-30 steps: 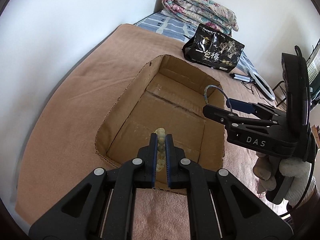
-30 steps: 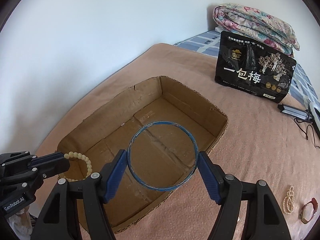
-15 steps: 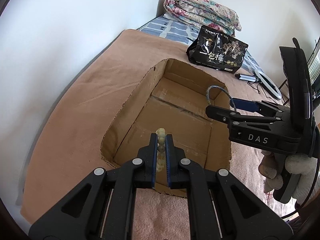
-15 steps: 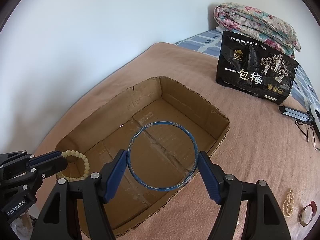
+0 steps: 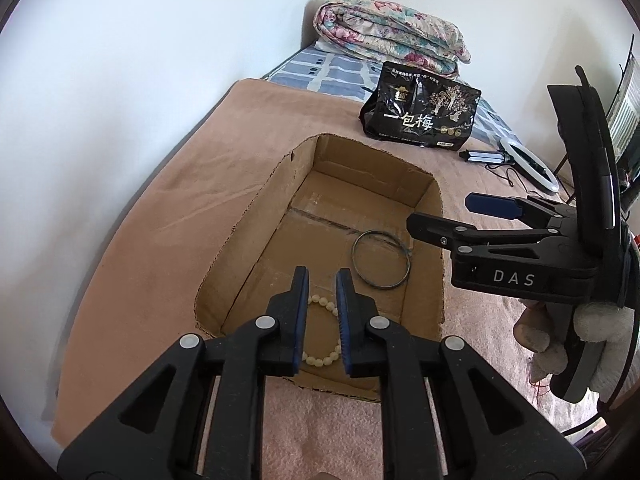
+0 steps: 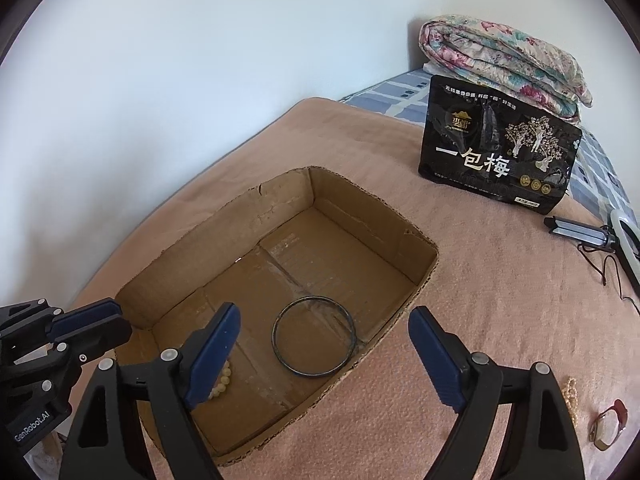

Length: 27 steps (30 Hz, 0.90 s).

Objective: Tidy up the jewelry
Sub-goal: 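Move the left tool to the green jade pendant while the right tool approaches the prayer beads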

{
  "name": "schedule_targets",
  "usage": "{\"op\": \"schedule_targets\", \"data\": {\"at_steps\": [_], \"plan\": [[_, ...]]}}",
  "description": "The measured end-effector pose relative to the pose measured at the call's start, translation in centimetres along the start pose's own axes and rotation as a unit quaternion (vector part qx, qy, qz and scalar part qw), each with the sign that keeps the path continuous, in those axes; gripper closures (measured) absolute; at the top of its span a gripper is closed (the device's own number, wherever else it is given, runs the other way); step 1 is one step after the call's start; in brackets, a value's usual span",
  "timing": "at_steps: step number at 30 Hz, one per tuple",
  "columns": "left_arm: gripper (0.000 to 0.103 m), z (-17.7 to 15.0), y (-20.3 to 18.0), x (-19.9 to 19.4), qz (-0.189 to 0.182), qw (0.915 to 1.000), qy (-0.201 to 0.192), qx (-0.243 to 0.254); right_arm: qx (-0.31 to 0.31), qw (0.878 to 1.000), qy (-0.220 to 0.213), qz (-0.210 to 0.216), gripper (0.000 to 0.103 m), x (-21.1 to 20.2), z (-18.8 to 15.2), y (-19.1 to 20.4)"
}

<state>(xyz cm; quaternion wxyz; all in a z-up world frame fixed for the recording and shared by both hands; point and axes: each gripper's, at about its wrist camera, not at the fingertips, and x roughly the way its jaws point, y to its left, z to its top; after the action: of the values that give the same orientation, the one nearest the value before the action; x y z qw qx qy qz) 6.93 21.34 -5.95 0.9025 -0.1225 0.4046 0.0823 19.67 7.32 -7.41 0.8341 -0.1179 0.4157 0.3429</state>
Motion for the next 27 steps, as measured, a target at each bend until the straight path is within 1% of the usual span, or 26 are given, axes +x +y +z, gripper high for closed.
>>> {"op": "schedule_targets", "data": {"at_steps": [7, 9, 10, 11, 13, 19, 22, 27], "plan": [[0.091, 0.2, -2.1, -1.1, -0.006, 0.9995, -0.019, 0.024, 0.007, 1.0, -0.018, -0.016, 0.015, -3.4, -0.8, -1.6], [0.091, 0.2, -2.9, -1.5, -0.011, 0.9992, -0.024, 0.029, 0.007, 0.999, -0.025, -0.024, 0.013, -4.7, -1.4, -2.2], [0.089, 0.2, -3.3, -1.6, -0.013, 0.9991, -0.026, 0.032, 0.007, 0.999, -0.028, -0.028, 0.012, -5.4, -1.8, -2.5], [0.079, 0.2, -3.8, -1.7, -0.018, 0.9988, -0.027, 0.036, 0.008, 0.999, -0.03, -0.033, 0.011, -6.1, -2.1, -3.0], [0.063, 0.1, -4.6, -1.8, -0.027, 0.9984, -0.03, 0.041, 0.013, 0.999, -0.032, -0.04, 0.011, -7.5, -3.0, -4.1], [0.063, 0.0, -7.7, -1.7, -0.056, 0.9966, -0.019, 0.057, 0.04, 0.996, -0.04, -0.069, 0.01, -11.8, -5.8, -7.8], [0.062, -0.2, -9.8, -1.7, -0.069, 0.9946, -0.018, 0.076, 0.056, 0.994, -0.047, -0.086, 0.0, -14.0, -7.4, -9.8], [0.062, -1.1, -13.4, -1.7, -0.095, 0.99, -0.008, 0.104, 0.089, 0.989, -0.051, -0.104, 0.0, -17.4, -10.3, -13.3]]}}
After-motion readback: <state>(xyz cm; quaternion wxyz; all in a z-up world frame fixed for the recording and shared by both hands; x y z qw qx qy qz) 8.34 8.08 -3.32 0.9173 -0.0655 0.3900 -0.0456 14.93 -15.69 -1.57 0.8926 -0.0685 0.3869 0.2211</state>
